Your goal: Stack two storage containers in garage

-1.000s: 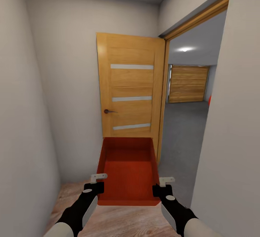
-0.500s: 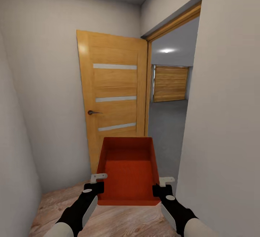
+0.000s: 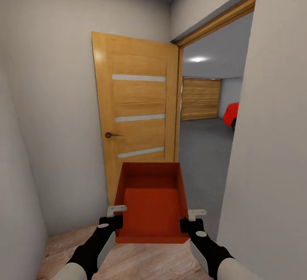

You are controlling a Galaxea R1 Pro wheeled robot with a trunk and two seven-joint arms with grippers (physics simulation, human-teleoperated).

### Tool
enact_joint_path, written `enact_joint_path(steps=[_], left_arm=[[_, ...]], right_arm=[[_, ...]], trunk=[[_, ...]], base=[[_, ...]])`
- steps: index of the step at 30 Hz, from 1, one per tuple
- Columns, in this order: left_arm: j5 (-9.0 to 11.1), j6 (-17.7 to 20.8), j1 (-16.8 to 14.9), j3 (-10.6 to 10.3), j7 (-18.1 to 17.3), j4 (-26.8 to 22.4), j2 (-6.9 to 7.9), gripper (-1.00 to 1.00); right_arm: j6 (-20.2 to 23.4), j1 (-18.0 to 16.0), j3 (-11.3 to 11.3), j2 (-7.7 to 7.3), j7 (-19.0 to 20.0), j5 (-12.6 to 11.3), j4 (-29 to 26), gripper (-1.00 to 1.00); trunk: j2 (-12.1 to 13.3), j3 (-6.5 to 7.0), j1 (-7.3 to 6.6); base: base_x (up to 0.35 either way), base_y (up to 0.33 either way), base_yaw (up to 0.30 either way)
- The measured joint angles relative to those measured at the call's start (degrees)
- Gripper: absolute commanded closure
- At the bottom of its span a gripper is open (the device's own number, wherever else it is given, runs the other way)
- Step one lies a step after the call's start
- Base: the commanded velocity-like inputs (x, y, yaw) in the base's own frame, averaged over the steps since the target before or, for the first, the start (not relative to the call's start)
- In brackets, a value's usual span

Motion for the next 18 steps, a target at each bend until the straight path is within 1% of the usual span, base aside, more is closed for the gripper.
enact_joint_path(steps=[5, 18], left_arm=[[0.0, 0.0, 0.0, 0.0, 0.0, 0.0, 0.01, 1.00], [0.0, 0.0, 0.0, 0.0, 0.0, 0.0, 0.00, 1.00]], right_arm=[[0.0, 0.0, 0.0, -0.01, 0.0, -0.1, 0.0, 1.00], [0.0, 0.0, 0.0, -0.01, 0.0, 0.0, 0.0, 1.00]], trunk=[[0.0, 0.00, 0.00], [0.0, 0.00, 0.00]], base=[[0.224, 0.235, -0.201], [0.233, 0.235, -0.243]])
